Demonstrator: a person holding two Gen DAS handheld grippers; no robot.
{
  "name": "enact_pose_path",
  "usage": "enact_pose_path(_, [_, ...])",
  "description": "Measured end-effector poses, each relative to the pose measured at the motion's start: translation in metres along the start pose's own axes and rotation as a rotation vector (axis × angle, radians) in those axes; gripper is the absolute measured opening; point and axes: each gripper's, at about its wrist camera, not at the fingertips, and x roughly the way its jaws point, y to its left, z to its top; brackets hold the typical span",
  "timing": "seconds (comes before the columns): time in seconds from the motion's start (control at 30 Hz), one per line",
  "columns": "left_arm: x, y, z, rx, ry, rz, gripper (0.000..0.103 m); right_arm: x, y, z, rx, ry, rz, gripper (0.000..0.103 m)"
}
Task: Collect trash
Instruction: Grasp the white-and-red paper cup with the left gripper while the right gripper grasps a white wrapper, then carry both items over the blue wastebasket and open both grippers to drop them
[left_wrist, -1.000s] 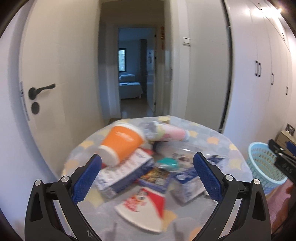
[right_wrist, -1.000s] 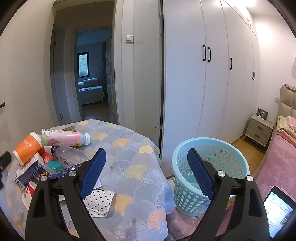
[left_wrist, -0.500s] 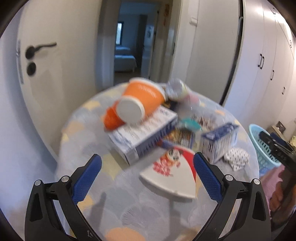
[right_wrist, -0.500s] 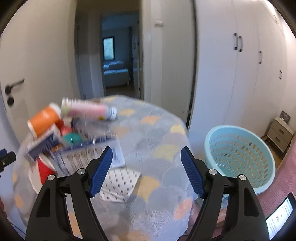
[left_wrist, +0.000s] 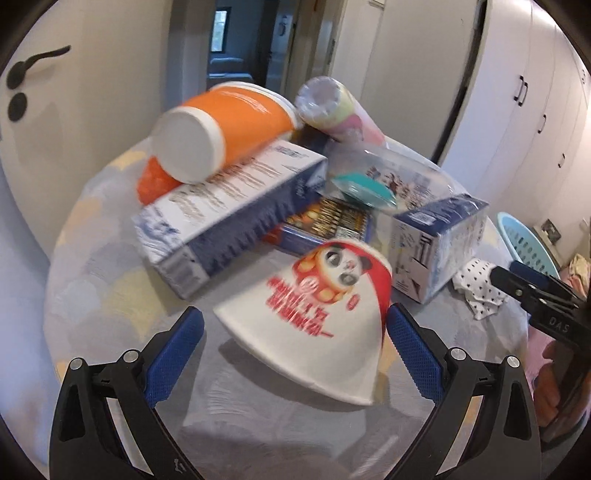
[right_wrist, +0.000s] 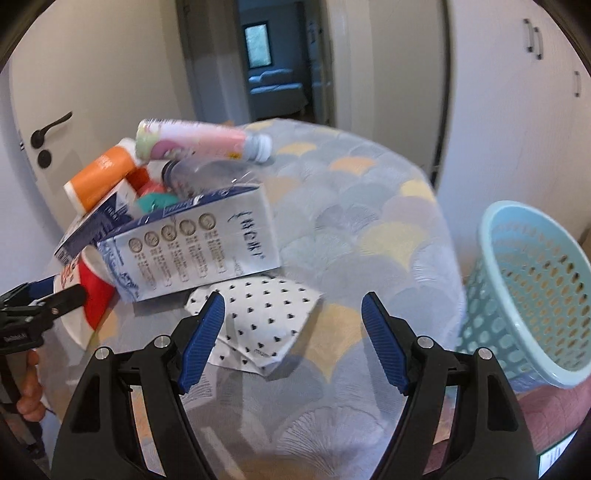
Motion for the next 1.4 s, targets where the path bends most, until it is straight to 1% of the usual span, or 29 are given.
enact_pose_path(0.1, [0.003,-0.005,-0.004,-0.001,0.007,-0.004,0.083,0.009,0.003,0.003,-0.003,0.030,0.026,0.073])
enact_pose_path(0.23, [0.000,-0.010,-0.007,-0.002,-0.015,0.003,0.083,0.018,0.004,0.001,-0.007,0.060,0.045,0.072])
enact_pose_path(0.27, [0.000,-0.011,-0.006,0.000,-0.020,0.006,0.082,0.018,0.006,0.000,-0.013,0.056,0.041,0.070])
enact_pose_path(0.3, [-0.002,-0.014,-0.006,-0.001,-0.033,0.007,0.082,0.018,0.008,-0.001,-0.021,0.052,0.039,0.060])
enact_pose_path(0.33, [-0.004,-0.016,-0.007,-0.002,-0.044,0.001,0.080,0.017,0.010,-0.002,-0.032,0.052,0.039,0.054])
enact_pose_path(0.37, [-0.006,-0.016,-0.006,-0.004,-0.051,-0.006,0.080,0.017,0.013,-0.003,-0.043,0.055,0.043,0.041])
enact_pose_path(0.4, [-0.009,-0.017,-0.006,-0.007,-0.059,-0.012,0.079,0.017,0.014,-0.004,-0.043,0.059,0.052,0.031])
enact_pose_path(0.43, [-0.012,-0.018,-0.006,-0.007,-0.066,-0.016,0.079,0.016,0.015,-0.006,-0.035,0.066,0.070,0.029])
enact_pose_path(0.47, [-0.015,-0.019,-0.004,-0.006,-0.073,-0.015,0.079,0.015,0.015,-0.007,-0.027,0.060,0.068,0.023])
enact_pose_path(0.5, [-0.018,-0.021,-0.004,-0.004,-0.080,-0.017,0.077,0.012,0.015,-0.007,-0.023,0.055,0.069,0.018])
enact_pose_path(0.53, [-0.021,-0.022,-0.004,-0.001,-0.082,-0.026,0.053,0.008,0.014,-0.008,-0.014,0.047,0.077,0.016])
enact_pose_path(0.57, [-0.021,-0.024,-0.004,-0.003,-0.071,-0.042,0.040,0.003,0.013,-0.008,-0.006,0.041,0.088,0.012])
enact_pose_path(0.6, [-0.021,-0.022,-0.004,-0.009,-0.064,-0.050,0.039,-0.002,0.013,-0.009,-0.003,0.034,0.091,0.010])
enact_pose_path(0.63, [-0.022,-0.022,-0.004,-0.014,-0.064,-0.052,0.035,-0.006,0.013,-0.009,-0.004,0.027,0.084,0.009])
enact_pose_path(0.67, [-0.023,-0.023,-0.003,-0.013,-0.069,-0.058,0.027,-0.012,0.013,-0.009,-0.008,0.014,0.072,0.006])
enact_pose_path(0.77, [-0.026,-0.027,-0.003,-0.005,-0.079,-0.055,0.026,-0.027,0.011,-0.008,-0.013,-0.017,0.052,0.004])
enact_pose_path(0.93, [-0.043,-0.029,0.000,0.000,-0.126,-0.075,0.025,-0.048,-0.001,-0.004,-0.002,-0.065,0.019,0.003])
enact_pose_path(1.1, [-0.061,-0.043,0.014,0.025,-0.175,-0.073,0.024,-0.070,-0.016,0.003,0.021,-0.118,0.002,0.003])
enact_pose_path(1.17, [-0.068,-0.045,0.019,0.035,-0.193,-0.085,0.024,-0.077,-0.022,0.005,0.029,-0.138,-0.003,0.003])
enact_pose_path(1.27, [-0.075,-0.060,0.029,0.064,-0.219,-0.103,0.024,-0.084,-0.031,0.008,0.045,-0.164,-0.020,0.003])
enact_pose_path(1.4, [-0.079,-0.089,0.044,0.115,-0.246,-0.153,0.024,-0.098,-0.050,0.012,0.087,-0.206,-0.051,0.003])
